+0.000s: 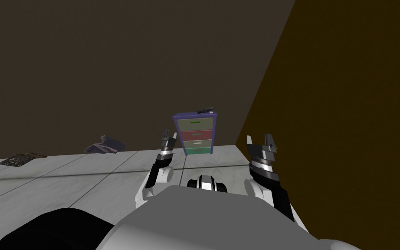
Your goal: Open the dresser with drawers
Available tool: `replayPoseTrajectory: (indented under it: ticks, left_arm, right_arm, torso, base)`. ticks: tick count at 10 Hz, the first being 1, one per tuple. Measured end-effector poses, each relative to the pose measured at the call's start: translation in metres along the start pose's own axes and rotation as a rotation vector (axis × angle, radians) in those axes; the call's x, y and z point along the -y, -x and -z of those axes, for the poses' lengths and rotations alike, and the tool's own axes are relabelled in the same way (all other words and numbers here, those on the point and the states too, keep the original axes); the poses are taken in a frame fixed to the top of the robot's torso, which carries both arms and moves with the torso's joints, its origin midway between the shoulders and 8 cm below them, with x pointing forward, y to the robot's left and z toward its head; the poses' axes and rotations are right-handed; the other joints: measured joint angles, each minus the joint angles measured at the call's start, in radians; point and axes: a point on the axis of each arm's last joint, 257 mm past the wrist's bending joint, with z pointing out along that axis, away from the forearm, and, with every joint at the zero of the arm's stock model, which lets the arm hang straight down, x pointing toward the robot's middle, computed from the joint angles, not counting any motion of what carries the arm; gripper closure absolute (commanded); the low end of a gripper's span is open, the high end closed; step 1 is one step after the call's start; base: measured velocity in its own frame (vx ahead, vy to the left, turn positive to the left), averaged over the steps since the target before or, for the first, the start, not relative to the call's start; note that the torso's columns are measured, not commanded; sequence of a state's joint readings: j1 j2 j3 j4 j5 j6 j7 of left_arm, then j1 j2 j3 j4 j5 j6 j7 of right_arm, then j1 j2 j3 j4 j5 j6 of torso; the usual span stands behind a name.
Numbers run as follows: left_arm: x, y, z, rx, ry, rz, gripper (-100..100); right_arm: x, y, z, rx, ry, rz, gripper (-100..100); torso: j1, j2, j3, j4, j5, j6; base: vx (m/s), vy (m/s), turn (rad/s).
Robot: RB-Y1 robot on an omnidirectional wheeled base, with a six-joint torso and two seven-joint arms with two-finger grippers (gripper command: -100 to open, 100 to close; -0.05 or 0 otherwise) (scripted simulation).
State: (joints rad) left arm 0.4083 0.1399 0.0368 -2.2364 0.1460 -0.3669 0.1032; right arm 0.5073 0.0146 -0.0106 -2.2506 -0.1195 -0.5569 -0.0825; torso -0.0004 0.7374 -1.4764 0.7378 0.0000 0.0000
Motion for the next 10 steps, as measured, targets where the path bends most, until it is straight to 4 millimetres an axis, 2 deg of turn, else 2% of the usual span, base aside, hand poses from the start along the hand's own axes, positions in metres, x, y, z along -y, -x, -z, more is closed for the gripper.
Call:
replayPoseTrajectory:
  ticks: [10]
  left_arm:
    - [-0.059,0.017,-0.007,0.056,0.192,0.043,-100]
  right_arm:
    - [0.0,0.0,0.0,0.0,0.0,0.0,0]
  torso:
    - [0.001,-0.001,-0.001,0.0,0.0,0.0]
  base:
    - [0.12,-0.033,0.02]
